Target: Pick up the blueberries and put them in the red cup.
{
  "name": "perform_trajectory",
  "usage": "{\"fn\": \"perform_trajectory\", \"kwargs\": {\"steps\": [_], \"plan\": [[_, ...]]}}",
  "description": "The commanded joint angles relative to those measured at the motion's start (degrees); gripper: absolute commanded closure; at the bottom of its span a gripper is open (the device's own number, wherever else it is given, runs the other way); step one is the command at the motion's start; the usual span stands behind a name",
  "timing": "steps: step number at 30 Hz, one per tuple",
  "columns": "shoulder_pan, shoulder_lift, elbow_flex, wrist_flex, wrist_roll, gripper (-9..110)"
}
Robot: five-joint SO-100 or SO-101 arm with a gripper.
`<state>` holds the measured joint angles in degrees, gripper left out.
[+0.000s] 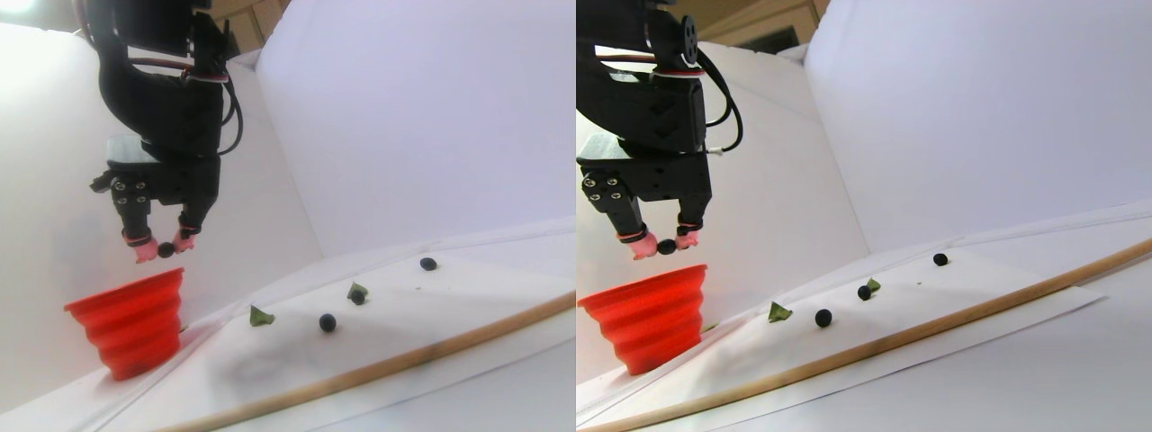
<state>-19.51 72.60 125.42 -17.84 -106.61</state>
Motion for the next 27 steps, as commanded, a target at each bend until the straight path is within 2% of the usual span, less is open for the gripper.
{"fn": "perform_trajectory", "kwargs": {"steps": [1,27], "plan": [[-3.78,5.62,-6.15,-0.09,0.79,90],[-8.79,-6.77,-21.62,0.00,3.60,89]]}}
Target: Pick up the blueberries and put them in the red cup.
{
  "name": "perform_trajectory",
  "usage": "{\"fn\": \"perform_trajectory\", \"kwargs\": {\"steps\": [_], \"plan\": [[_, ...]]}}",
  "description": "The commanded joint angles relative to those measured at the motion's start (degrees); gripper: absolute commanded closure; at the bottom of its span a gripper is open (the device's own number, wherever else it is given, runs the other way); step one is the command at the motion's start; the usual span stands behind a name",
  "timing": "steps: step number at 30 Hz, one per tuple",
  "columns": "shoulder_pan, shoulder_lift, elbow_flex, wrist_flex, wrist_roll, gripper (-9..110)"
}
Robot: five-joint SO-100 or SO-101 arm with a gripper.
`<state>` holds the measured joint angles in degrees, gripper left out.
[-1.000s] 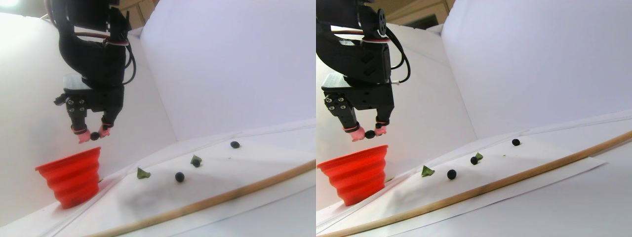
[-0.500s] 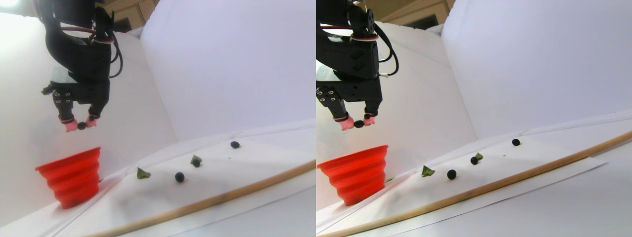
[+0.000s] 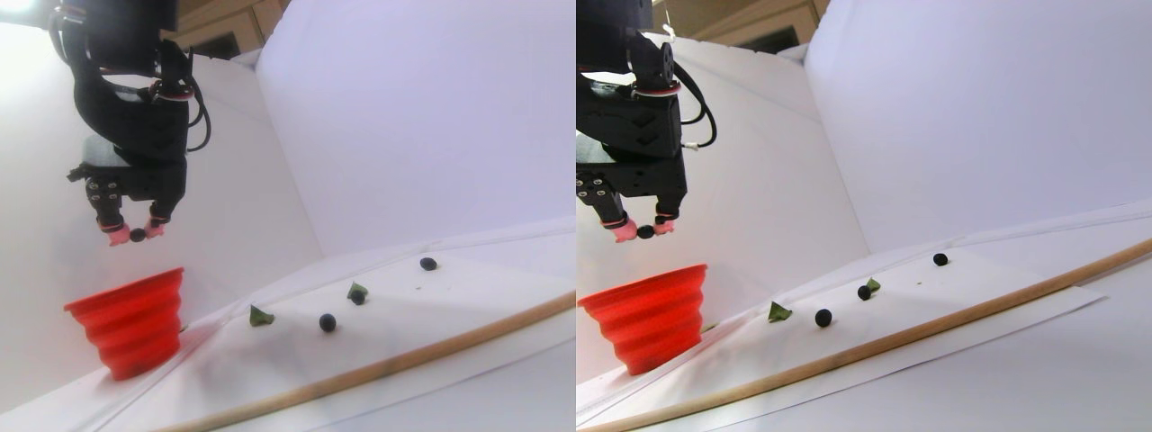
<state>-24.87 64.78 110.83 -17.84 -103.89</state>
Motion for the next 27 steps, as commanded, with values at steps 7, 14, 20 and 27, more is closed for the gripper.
{"fn": "perform_trajectory", "kwargs": {"steps": [7,14,20,27], "plan": [[-4.22,-2.72,-11.07,0.35,1.14,89],[-4.83,-6.42,-15.12,0.35,1.32,89],[-5.27,-9.32,-18.81,0.35,1.41,89],[-5.80,-12.30,-23.20,1.05,1.67,89]]}}
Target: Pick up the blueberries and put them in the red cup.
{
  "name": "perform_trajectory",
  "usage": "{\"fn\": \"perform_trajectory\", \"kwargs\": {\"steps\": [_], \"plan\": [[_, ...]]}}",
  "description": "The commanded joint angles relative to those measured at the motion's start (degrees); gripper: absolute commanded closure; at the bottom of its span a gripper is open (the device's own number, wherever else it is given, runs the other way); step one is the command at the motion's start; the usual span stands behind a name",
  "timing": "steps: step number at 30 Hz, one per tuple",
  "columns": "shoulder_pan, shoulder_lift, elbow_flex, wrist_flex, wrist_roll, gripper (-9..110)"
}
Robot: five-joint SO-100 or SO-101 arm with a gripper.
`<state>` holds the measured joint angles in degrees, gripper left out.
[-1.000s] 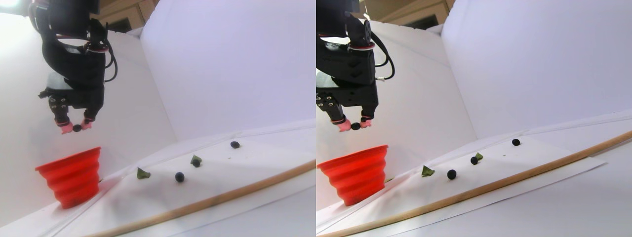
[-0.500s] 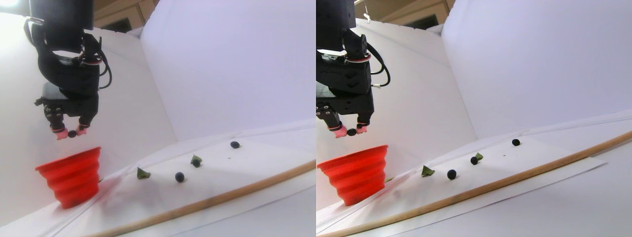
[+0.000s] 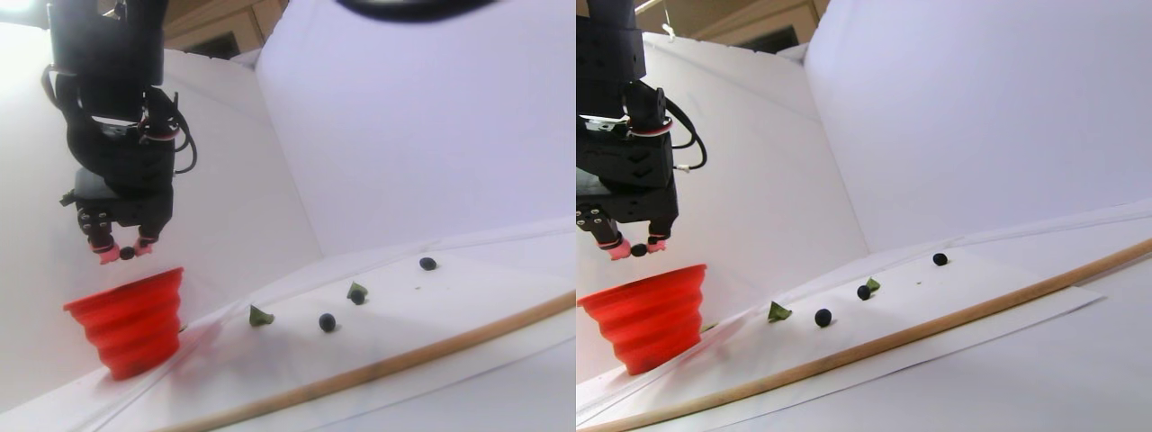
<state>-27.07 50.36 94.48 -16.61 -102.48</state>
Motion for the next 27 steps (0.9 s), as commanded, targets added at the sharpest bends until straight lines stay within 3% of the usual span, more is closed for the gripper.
{"fn": "perform_trajectory", "kwargs": {"steps": [1,13,27], "plan": [[-3.69,1.67,-7.38,-0.18,0.26,89],[-3.25,-1.67,-10.99,-1.41,0.97,83],[0.44,4.66,-4.13,-1.67,-0.09,83]]}}
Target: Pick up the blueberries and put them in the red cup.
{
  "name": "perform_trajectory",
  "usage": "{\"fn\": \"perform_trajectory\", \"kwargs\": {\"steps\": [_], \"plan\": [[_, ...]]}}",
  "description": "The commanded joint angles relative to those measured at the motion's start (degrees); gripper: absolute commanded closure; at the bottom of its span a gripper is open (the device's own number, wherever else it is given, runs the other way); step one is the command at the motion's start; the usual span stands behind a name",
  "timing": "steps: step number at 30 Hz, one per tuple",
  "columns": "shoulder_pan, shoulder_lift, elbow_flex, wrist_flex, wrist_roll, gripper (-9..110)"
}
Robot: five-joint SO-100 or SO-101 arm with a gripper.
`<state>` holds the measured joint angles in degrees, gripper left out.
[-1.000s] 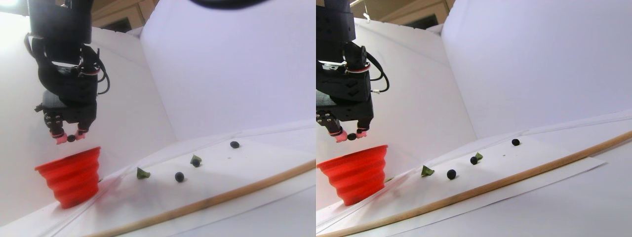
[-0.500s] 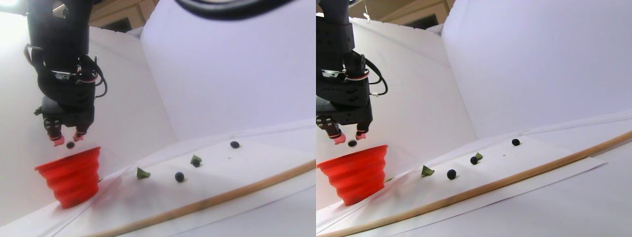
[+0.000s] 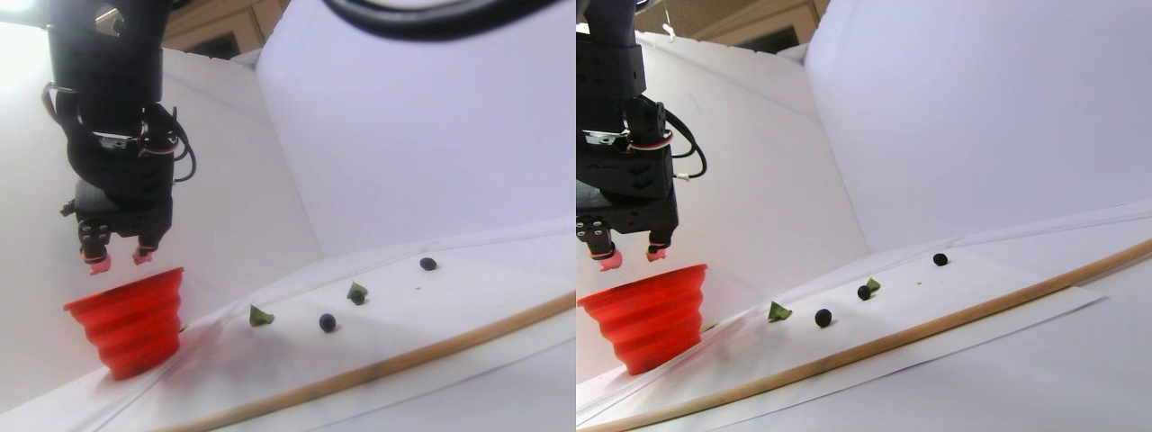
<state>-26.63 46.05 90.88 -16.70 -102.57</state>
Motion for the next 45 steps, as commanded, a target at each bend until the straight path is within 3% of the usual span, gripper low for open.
{"fn": "perform_trajectory", "kwargs": {"steps": [1,45], "plan": [[0.35,9.32,0.09,-1.58,-0.18,83],[12.30,23.99,17.75,-2.81,-7.03,84]]}}
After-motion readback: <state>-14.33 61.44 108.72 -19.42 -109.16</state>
